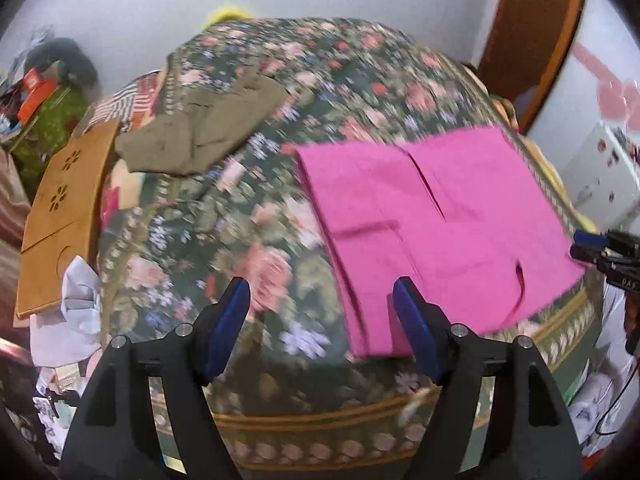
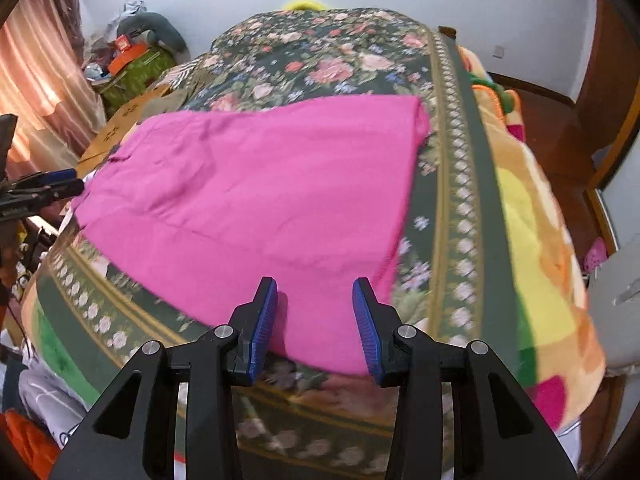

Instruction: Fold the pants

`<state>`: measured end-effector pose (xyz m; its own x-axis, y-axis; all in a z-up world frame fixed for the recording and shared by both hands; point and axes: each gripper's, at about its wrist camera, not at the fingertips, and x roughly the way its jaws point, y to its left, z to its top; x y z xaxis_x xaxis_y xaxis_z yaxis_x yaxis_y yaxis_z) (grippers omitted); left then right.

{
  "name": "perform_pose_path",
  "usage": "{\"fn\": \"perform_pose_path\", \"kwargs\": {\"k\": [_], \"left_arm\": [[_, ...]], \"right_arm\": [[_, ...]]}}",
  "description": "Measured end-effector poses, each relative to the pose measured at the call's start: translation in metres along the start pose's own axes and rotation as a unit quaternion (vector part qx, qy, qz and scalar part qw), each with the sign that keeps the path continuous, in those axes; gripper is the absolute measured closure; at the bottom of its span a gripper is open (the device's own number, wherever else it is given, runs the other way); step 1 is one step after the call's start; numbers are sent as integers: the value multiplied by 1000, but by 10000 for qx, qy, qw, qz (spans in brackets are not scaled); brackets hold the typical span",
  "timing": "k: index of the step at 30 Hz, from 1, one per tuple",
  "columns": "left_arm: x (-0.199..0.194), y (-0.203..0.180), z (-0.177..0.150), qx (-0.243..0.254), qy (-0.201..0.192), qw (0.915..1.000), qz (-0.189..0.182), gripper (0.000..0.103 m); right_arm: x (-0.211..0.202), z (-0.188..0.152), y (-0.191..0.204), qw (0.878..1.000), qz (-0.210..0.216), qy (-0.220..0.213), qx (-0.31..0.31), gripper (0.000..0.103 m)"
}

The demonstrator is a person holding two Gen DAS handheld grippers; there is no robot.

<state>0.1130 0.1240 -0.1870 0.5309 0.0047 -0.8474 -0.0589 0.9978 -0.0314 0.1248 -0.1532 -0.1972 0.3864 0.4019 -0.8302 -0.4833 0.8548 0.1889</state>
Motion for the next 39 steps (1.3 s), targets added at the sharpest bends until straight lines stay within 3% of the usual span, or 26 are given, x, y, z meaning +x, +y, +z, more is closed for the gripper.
{"fn": "perform_pose_path", "kwargs": {"k": [9, 15, 21, 24, 27, 28, 29, 30, 35, 39], "left_arm": [[26, 16, 63, -171, -128, 9997, 118, 29], [76, 8, 94, -128, 148, 9998, -19, 29], [122, 14, 99, -664, 591, 9954, -343, 30], [130, 9, 95, -615, 642, 9947, -516, 52], [128, 1, 92, -428, 511, 9967, -467, 62], [127, 0, 92, -366, 498, 9970, -471, 67], [126, -2, 92, -309, 481, 9974, -442, 69], [125, -3, 91, -238, 424, 9981, -366, 70], [126, -9, 80, 28, 230, 9997, 84, 66], [120, -5, 82, -33, 238, 9996, 163, 62]], "right_arm": [[8, 54, -32, 9985, -190, -458, 218, 62], [41, 98, -53, 9983, -311, -457, 186, 62], [87, 125, -76, 9990, -135, -267, 343, 62], [107, 129, -90, 9979, 81, -134, 621, 62], [113, 129, -94, 9967, 231, -311, 709, 62], [113, 130, -92, 9972, 180, -350, 634, 71], [114, 130, -90, 9978, 111, -346, 560, 86], [115, 130, -88, 9985, -19, -323, 453, 92], [116, 130, -83, 9991, -304, -238, 178, 95], [113, 133, -79, 9983, -568, -93, 53, 95]]}}
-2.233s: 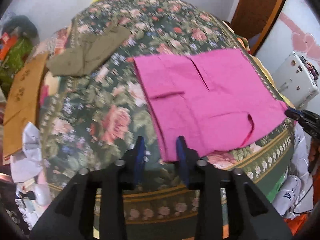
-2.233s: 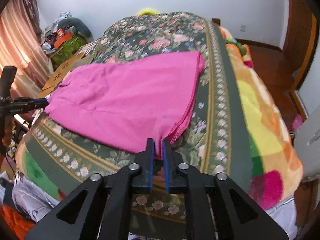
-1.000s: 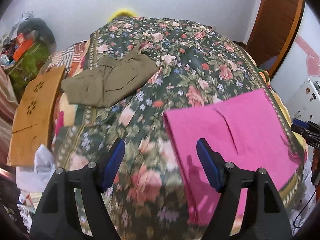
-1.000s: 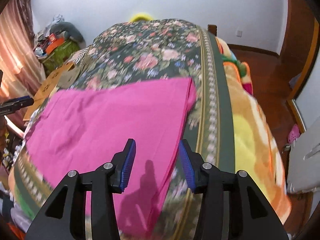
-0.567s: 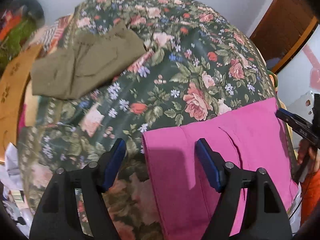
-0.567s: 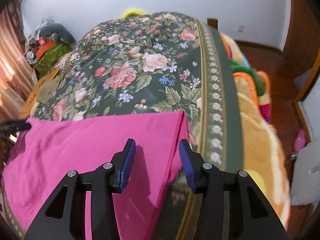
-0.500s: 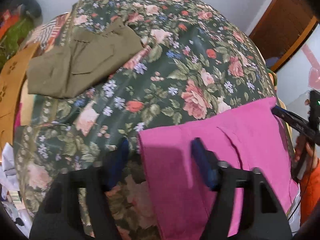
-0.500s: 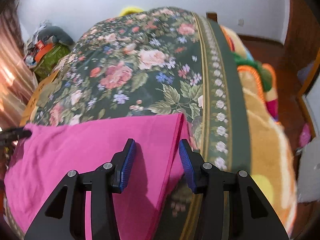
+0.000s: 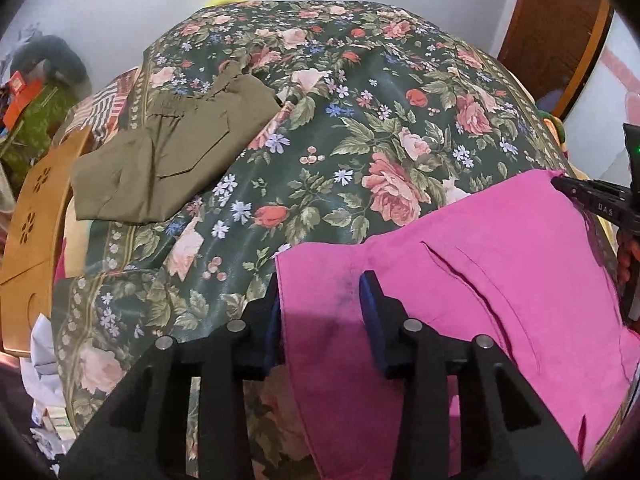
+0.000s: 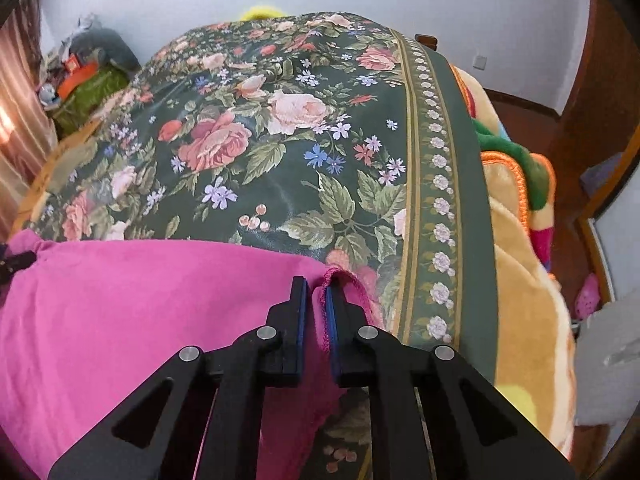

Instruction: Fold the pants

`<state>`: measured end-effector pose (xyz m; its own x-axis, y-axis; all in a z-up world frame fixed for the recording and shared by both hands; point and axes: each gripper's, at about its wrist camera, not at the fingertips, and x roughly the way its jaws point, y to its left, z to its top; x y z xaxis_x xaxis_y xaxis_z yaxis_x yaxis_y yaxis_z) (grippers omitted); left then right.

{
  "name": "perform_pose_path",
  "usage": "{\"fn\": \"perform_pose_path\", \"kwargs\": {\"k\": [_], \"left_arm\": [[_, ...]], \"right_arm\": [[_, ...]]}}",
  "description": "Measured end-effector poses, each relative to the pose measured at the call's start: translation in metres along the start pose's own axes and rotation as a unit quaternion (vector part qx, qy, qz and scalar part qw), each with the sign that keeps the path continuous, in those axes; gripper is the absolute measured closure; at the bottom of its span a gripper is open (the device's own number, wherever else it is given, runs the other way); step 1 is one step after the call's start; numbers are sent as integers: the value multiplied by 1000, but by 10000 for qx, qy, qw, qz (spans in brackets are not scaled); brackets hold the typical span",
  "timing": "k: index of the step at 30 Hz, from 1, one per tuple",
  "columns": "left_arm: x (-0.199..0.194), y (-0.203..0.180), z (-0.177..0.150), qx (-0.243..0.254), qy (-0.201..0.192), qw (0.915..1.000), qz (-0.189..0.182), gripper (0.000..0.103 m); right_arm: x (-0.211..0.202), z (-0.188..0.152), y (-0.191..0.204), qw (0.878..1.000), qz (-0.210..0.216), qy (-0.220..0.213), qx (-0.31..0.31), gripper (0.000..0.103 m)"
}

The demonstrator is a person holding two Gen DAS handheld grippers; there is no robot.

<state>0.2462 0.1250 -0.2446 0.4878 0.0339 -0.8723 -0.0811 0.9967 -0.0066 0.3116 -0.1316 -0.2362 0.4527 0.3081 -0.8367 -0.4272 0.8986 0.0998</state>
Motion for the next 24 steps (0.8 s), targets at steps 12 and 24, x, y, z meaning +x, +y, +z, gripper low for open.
{"fn": "perform_pose_path", "kwargs": {"k": [12, 24], "left_arm": [[-82, -11, 8, 292, -634, 9975, 108, 58], [-36, -65, -3, 692, 304, 9964, -386, 52]], "right_arm": [[-99, -1, 52, 9951, 629, -621, -437, 57], [-39, -27, 127, 9886, 1192, 574, -722, 37]]}}
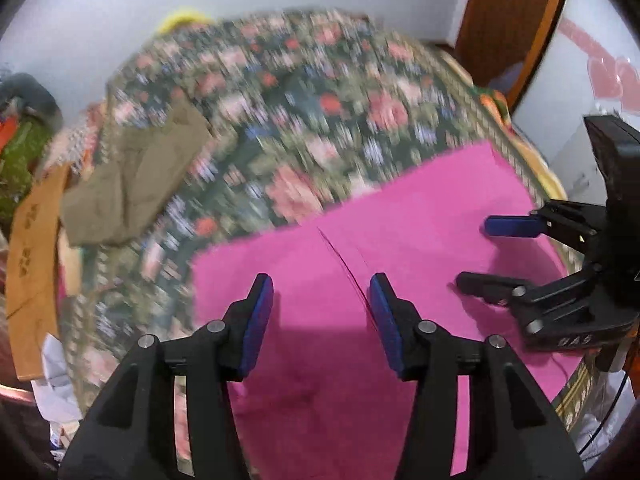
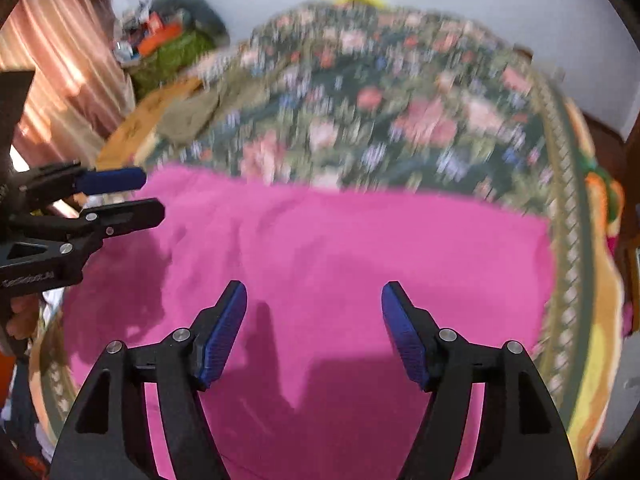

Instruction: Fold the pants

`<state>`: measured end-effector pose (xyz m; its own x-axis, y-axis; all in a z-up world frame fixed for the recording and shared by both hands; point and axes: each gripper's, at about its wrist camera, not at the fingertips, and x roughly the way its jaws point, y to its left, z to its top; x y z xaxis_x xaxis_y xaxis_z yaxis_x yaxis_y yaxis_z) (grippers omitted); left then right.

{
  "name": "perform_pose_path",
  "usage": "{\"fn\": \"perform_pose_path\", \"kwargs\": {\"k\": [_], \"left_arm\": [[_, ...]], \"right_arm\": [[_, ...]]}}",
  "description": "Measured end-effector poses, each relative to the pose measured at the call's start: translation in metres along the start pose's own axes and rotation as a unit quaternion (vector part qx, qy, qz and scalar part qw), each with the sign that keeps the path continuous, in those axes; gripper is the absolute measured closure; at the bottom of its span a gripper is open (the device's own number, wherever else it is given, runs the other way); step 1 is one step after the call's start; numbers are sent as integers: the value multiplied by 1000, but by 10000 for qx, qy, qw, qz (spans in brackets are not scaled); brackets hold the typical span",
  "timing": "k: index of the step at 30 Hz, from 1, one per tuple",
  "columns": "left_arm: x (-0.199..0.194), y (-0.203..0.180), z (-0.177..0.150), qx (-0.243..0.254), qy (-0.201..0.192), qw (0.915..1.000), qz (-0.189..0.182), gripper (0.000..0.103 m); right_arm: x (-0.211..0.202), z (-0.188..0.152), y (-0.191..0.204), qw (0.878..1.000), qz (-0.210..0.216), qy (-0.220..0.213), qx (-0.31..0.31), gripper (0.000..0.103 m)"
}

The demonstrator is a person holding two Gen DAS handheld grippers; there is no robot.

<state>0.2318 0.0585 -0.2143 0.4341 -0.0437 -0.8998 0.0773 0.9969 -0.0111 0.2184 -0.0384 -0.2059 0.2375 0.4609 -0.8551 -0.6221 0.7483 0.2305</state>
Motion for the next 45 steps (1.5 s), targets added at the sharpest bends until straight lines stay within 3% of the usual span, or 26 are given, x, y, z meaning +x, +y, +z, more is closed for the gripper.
{"fn": "perform_pose_path", "kwargs": {"k": [2, 5, 9, 11, 16, 20, 29, 34, 39, 41, 45], "left_arm": [[12, -7, -10, 139, 259, 9996, -30, 52], [5, -19, -27, 481, 71, 9985, 247, 51], [-9, -21, -44, 528, -33, 9978, 391, 48], [-16, -17, -53, 449, -116, 9980, 419, 40], [-34, -4, -72, 222, -159, 9988, 406, 37], [-49, 7, -86, -12, -261, 9988, 408, 30], [-73, 35, -114, -561, -281, 9945, 842, 28], [-94, 50, -122, -1393, -319, 9897, 76, 28], [-90, 42, -124, -1947, -72, 9772, -850, 28], [-80, 36, -127, -2090, 105, 9710, -1155, 28], [-65, 25, -132, -2248, 287, 9641, -1383, 28]], "right_arm": [[10, -9, 3, 9995, -26, 289, -122, 36], [3, -21, 10, 9985, -193, 265, -431, 36], [-9, -38, 9, 9983, -217, 267, -479, 37], [-17, -49, 5, 9984, -291, 234, -419, 36], [-35, -71, -7, 9990, -411, 106, -125, 36], [-50, -91, -19, 9987, -473, 51, 162, 29], [-77, -106, -20, 9961, -836, -241, 153, 29], [-95, -87, 1, 9949, -633, -781, -34, 29], [-88, -68, 20, 9935, -345, -1085, 2, 29], [-77, -64, 28, 9937, -232, -1100, 28, 29], [-47, -64, 36, 9965, -84, -828, 12, 29]]}}
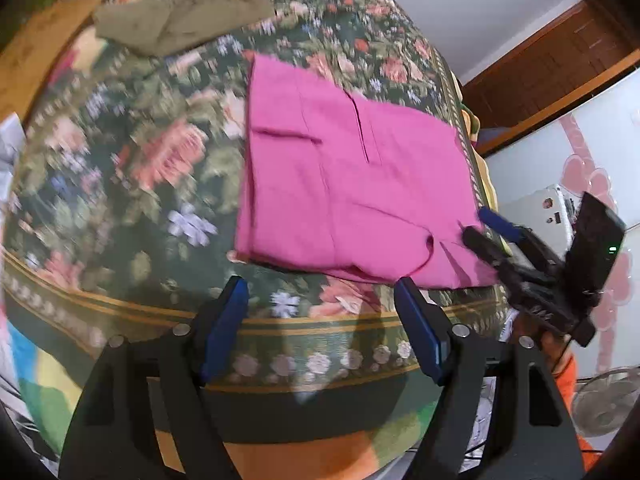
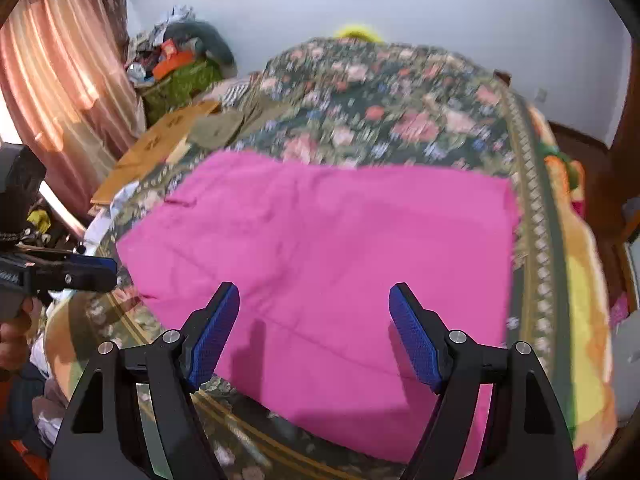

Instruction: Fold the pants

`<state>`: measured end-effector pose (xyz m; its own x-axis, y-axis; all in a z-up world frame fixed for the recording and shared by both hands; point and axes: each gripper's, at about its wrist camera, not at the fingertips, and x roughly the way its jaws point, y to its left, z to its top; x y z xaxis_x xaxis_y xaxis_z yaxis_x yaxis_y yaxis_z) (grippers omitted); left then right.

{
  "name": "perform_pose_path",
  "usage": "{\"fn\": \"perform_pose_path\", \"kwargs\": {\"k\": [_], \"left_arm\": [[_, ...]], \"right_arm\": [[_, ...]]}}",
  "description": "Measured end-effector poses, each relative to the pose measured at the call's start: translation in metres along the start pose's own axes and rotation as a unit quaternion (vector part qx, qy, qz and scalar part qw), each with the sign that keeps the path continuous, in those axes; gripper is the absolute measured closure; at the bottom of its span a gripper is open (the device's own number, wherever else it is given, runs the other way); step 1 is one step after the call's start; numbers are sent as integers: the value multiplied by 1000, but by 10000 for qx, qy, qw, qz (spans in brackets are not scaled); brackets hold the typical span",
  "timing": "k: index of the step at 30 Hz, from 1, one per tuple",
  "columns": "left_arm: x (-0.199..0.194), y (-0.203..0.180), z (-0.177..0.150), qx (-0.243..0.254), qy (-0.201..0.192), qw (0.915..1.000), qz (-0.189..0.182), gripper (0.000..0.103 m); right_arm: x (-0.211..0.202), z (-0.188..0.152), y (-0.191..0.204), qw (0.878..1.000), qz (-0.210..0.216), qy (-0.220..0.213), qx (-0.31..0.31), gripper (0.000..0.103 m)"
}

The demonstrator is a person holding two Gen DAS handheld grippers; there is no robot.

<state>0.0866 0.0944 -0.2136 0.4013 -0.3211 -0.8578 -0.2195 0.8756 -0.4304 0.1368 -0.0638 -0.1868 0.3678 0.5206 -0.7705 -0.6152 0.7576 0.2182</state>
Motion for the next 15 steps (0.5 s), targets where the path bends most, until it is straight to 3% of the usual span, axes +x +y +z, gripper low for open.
{"fn": "perform_pose_path", "kwargs": {"k": [1, 4, 5, 9, 10, 13, 15], "left_arm": [[1, -1, -1, -53, -49, 10000, -39, 28], [11, 5, 5, -550, -43, 9967, -603, 22], [15, 7, 9, -676, -43, 9952, -710, 22], [24, 7, 24, -882, -66, 9934, -730, 22], [25, 6, 27, -895, -80, 9936, -681, 25], [25, 2, 34, -773, -195, 9968, -65, 69], [26, 2, 37, -726, -242, 9971, 31, 72]], "right_arm": [[4, -2, 0, 10000, 28, 82, -8, 29], [24, -12, 1, 9981, 305, 540, -28, 29], [26, -14, 0, 9983, 341, 478, -48, 28], [23, -16, -1, 9978, 439, 497, -52, 28], [23, -16, -1, 9978, 444, 487, -56, 28], [22, -18, -2, 9978, 473, 453, -50, 28], [21, -19, -2, 9978, 504, 437, -22, 28]]}}
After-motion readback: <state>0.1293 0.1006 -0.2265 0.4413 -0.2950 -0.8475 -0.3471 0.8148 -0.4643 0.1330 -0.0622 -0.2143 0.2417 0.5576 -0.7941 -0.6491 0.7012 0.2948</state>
